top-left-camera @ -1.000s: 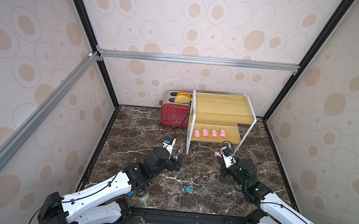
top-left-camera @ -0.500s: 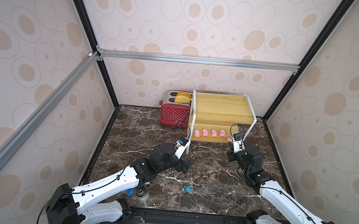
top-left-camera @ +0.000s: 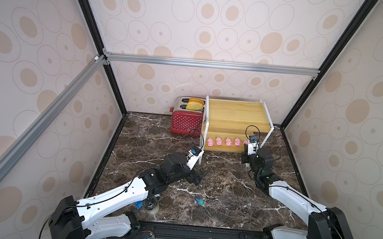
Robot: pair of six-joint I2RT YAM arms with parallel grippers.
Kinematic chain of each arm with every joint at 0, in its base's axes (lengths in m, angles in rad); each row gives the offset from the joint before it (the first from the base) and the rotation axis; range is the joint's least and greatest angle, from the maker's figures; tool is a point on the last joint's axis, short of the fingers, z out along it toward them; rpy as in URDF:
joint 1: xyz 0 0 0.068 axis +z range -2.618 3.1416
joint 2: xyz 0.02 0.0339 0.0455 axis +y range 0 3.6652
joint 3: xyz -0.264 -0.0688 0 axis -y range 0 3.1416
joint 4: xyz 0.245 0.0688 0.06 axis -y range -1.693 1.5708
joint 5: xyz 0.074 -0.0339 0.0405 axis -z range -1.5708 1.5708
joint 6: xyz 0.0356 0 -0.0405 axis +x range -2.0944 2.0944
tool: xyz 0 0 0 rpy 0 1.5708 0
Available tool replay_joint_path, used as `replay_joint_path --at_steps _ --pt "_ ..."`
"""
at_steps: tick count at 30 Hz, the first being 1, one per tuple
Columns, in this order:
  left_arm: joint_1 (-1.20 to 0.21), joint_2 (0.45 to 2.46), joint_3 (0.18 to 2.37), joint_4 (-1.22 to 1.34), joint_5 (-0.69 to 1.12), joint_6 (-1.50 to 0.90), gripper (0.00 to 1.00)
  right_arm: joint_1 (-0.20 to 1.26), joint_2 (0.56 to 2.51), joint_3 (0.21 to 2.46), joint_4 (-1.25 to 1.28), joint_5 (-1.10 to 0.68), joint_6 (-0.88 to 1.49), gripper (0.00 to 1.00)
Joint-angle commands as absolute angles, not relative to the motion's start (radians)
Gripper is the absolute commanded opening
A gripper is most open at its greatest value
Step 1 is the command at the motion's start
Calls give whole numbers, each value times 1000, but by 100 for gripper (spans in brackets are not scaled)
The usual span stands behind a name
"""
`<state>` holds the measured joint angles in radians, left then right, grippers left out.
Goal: Organize plastic toys on shelves
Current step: Place the plastic toy on the shelf.
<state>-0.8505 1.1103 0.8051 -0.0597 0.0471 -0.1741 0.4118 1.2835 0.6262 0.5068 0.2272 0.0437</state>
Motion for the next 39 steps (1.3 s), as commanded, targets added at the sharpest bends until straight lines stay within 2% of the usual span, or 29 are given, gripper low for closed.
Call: replay_joint_path --at_steps 1,9,20,33,39 --pt "-844 1099 818 -57 49 -158 99 403 1310 656 578 245 51 21" --pt "-844 1096 820 -63 51 -163 99 397 1377 681 601 240 45 25" --pt "-844 1092 818 -72 51 -169 99 396 1404 676 585 243 44 38" --pt "-844 1103 819 -69 58 -181 99 396 1303 624 560 249 44 47" --pt "-844 1104 818 -61 54 -193 99 395 1171 609 375 205 69 65"
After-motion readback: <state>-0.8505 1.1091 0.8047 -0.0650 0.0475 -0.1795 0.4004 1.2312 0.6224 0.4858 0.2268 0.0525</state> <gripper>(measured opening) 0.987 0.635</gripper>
